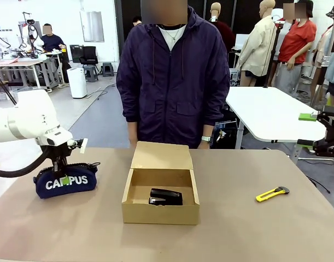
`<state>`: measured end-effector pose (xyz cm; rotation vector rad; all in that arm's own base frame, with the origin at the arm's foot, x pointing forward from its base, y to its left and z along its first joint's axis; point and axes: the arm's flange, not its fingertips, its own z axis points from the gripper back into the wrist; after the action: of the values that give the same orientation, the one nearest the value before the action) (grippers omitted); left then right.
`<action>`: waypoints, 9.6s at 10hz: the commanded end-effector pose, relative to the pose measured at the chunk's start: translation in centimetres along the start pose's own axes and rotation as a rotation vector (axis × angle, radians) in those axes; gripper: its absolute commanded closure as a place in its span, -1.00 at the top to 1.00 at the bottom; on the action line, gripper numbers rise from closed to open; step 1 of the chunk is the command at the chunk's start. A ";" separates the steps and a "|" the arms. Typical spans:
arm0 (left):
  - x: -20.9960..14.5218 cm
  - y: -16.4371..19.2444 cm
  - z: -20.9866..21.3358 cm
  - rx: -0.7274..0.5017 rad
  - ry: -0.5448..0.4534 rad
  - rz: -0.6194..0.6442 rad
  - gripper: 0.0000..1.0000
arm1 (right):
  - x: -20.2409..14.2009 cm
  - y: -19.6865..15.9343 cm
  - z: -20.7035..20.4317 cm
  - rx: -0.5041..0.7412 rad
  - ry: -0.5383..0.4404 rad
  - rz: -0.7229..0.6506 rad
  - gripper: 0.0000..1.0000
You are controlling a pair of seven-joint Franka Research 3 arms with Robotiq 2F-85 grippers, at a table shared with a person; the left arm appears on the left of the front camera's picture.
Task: Pack the items into the box.
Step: Pick up the item indicated by the person and place it inside the Mailer Box.
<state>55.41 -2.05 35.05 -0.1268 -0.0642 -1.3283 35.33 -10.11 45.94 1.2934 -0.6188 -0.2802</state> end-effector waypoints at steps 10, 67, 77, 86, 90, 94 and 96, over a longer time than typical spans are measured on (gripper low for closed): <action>-1.2 -7.5 18.3 0.061 -0.069 0.074 -1.00 | 0.0 0.2 0.2 -0.008 0.012 -0.002 1.00; -8.3 -13.6 17.1 -0.442 -0.885 0.667 1.00 | 0.0 0.2 0.2 -0.008 0.012 -0.002 1.00; -8.3 -13.6 17.1 -0.442 -0.885 0.667 1.00 | 0.0 0.2 0.2 -0.008 0.012 -0.002 1.00; -8.3 -13.6 17.1 -0.442 -0.885 0.667 1.00 | 0.0 0.2 0.2 -0.008 0.012 -0.002 1.00; -8.3 -13.6 17.1 -0.442 -0.885 0.667 1.00 | 0.0 0.2 0.2 -0.008 0.012 -0.002 1.00; -8.3 -13.6 17.1 -0.442 -0.885 0.667 1.00 | 0.5 -0.8 -5.3 -0.745 0.183 0.309 1.00; -8.3 -13.6 17.1 -0.442 -0.885 0.667 1.00 | 0.5 -2.1 -7.3 -1.072 0.162 0.584 1.00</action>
<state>40.85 4.77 51.61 -1.0172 -0.4421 -0.5110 39.27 -5.37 43.98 0.5405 -0.6040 -0.1066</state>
